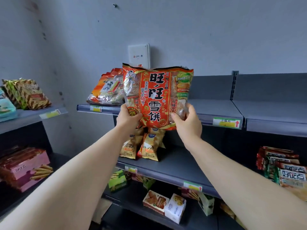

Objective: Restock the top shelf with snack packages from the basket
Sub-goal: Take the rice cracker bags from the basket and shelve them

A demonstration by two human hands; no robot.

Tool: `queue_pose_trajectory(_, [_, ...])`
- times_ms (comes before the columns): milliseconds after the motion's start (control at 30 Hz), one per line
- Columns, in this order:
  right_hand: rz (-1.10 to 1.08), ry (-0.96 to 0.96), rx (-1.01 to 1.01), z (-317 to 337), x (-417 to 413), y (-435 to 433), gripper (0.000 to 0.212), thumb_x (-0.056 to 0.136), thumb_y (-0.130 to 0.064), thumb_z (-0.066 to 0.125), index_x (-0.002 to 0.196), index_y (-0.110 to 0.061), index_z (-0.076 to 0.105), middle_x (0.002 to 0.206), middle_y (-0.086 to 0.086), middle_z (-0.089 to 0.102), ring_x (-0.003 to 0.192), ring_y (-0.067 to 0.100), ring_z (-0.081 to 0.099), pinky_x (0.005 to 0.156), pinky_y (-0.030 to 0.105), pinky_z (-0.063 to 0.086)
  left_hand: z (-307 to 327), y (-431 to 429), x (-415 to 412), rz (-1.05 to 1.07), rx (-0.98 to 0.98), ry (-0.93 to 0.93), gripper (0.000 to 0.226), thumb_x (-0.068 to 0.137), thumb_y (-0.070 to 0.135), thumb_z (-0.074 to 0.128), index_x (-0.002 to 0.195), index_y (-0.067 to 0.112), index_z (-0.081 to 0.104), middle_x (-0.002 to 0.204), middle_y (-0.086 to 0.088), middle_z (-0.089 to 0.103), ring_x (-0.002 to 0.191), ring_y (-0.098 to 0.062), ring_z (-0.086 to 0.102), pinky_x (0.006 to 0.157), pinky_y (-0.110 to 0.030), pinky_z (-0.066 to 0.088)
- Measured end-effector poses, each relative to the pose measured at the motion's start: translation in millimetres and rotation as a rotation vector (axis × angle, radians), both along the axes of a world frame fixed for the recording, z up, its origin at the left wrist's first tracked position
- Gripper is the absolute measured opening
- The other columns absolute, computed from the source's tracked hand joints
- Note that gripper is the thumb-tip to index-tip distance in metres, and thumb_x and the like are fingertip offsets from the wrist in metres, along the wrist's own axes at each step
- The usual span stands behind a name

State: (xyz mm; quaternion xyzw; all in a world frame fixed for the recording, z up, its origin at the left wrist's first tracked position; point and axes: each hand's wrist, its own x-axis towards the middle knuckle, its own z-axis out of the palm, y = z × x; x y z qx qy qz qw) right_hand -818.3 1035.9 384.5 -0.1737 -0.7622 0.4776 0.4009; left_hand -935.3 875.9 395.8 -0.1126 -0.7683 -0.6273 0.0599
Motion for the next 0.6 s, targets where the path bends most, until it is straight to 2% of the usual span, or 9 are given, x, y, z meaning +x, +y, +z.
queue_pose_trajectory(100, [0.036, 0.023, 0.033, 19, -41, 10, 0.051, 0.092, -0.035, 0.062, 0.138, -0.029, 0.039, 0.127, -0.008, 0.061, 0.112, 0.017, 0.061, 0.086, 0.034, 0.050, 14, 12, -44, 0.104, -0.077, 0.062, 0.066, 0.075, 0.047, 0.069, 0.133, 0.033, 0.041, 0.123, 0.002, 0.062, 0.118, -0.025, 0.057, 0.097, -0.052, 0.050])
queue_pose_trajectory(167, [0.064, 0.037, 0.050, 27, -64, 16, 0.054, 0.093, -0.030, 0.061, 0.140, -0.028, 0.035, 0.131, -0.007, 0.058, 0.113, 0.017, 0.060, 0.081, 0.030, 0.049, 19, 19, -72, 0.171, -0.124, 0.097, 0.072, 0.073, 0.053, 0.066, 0.137, 0.035, 0.038, 0.131, 0.000, 0.058, 0.125, -0.028, 0.051, 0.101, -0.055, 0.046])
queue_pose_trajectory(233, [0.076, 0.047, 0.077, 31, -86, 19, 0.057, 0.094, -0.027, 0.060, 0.142, -0.027, 0.031, 0.133, -0.005, 0.057, 0.115, 0.018, 0.059, 0.081, 0.030, 0.048, 24, 25, -98, 0.211, -0.156, 0.110, 0.067, 0.082, 0.049, 0.066, 0.139, 0.034, 0.037, 0.135, -0.001, 0.054, 0.127, -0.030, 0.049, 0.103, -0.056, 0.044])
queue_pose_trajectory(333, [0.065, 0.043, 0.094, 34, -119, 21, 0.058, 0.095, -0.026, 0.058, 0.145, -0.029, 0.027, 0.134, -0.003, 0.056, 0.116, 0.021, 0.058, 0.085, 0.032, 0.047, 33, 32, -128, 0.194, -0.131, 0.123, 0.070, 0.083, 0.046, 0.066, 0.143, 0.036, 0.032, 0.140, 0.000, 0.051, 0.132, -0.030, 0.045, 0.105, -0.056, 0.042])
queue_pose_trajectory(433, [0.035, 0.016, 0.125, 39, -153, 24, 0.060, 0.096, -0.026, 0.056, 0.147, -0.032, 0.024, 0.133, -0.005, 0.056, 0.115, 0.021, 0.058, 0.088, 0.035, 0.049, 38, 40, -157, 0.198, -0.141, 0.155, 0.066, 0.090, 0.038, 0.063, 0.147, 0.028, 0.033, 0.141, -0.002, 0.049, 0.136, -0.031, 0.039, 0.109, -0.056, 0.038])
queue_pose_trajectory(533, [0.034, -0.067, 0.157, 40, -187, 26, 0.063, 0.097, -0.028, 0.055, 0.150, -0.032, 0.021, 0.135, -0.004, 0.055, 0.118, 0.020, 0.056, 0.090, 0.035, 0.050, 38, 44, -188, 0.197, -0.136, 0.174, 0.056, 0.094, 0.031, 0.059, 0.145, 0.027, 0.035, 0.135, -0.004, 0.056, 0.130, -0.033, 0.045, 0.103, -0.056, 0.042])
queue_pose_trajectory(600, [0.045, -0.167, 0.176, 36, -207, 26, 0.067, 0.097, -0.030, 0.056, 0.151, -0.028, 0.017, 0.137, 0.000, 0.054, 0.120, 0.022, 0.055, 0.092, 0.036, 0.049, 36, 43, -211, 0.187, -0.197, 0.138, 0.055, 0.096, 0.026, 0.057, 0.146, 0.026, 0.032, 0.133, -0.009, 0.056, 0.123, -0.033, 0.052, 0.096, -0.051, 0.048])
